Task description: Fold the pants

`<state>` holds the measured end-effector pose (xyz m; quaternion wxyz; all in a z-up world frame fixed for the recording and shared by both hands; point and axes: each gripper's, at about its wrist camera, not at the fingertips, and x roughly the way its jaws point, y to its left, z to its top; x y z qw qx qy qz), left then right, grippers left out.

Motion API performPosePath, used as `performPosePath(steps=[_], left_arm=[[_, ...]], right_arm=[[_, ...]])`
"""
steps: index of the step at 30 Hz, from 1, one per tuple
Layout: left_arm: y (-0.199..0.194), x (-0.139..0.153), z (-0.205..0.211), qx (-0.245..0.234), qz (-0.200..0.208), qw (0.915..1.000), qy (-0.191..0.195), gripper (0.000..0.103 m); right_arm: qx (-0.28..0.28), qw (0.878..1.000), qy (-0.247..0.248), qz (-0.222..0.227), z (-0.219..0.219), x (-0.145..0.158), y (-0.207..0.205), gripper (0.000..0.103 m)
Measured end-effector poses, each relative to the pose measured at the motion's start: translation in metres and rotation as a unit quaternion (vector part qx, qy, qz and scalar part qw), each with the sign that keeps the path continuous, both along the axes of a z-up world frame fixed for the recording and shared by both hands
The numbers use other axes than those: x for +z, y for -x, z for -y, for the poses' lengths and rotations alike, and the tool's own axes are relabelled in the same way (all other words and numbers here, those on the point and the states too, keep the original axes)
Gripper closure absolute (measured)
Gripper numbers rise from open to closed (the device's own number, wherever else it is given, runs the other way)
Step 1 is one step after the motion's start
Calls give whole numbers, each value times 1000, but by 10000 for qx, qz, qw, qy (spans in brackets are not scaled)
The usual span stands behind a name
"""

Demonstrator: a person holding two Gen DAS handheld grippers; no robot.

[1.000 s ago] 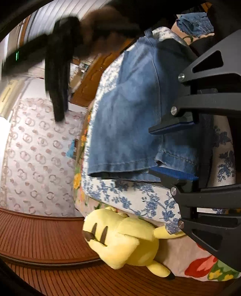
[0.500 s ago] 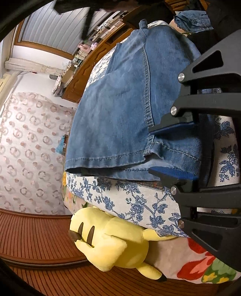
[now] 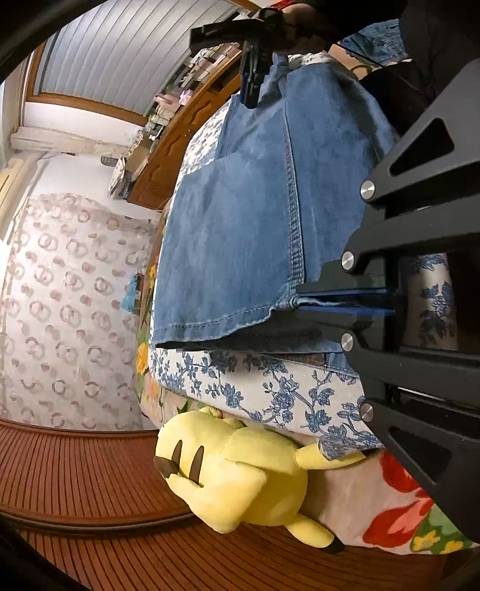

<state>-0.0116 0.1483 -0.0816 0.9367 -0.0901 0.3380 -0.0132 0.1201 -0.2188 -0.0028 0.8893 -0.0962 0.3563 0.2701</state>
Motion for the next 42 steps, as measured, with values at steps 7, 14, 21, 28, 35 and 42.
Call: performPosePath(steps=[7,14,21,28,35,42], left_arm=[[2,3,2,19,-41,9999,-107,90],[1,15,19,-150,172,9997,-96,46],[-12,23,58,-512,199,9983,-185,31],[-36,26,104,-938,125,9951,-299,31],[-53,11,144,-1376,-120,9898,-341,31],[-55,3,173,-1613,-247,9858,-388,31]], right_arm=[[-173,9998,8,-114,14,-16,12,48],[-213,9997,99,-20,20,-25,21,48],[-121,9994,156,275,23,-31,32,45],[-109,9990,134,424,24,-35,36,44],[-155,9987,113,471,26,-36,41,44],[-383,9979,-24,529,64,-7,58,44]])
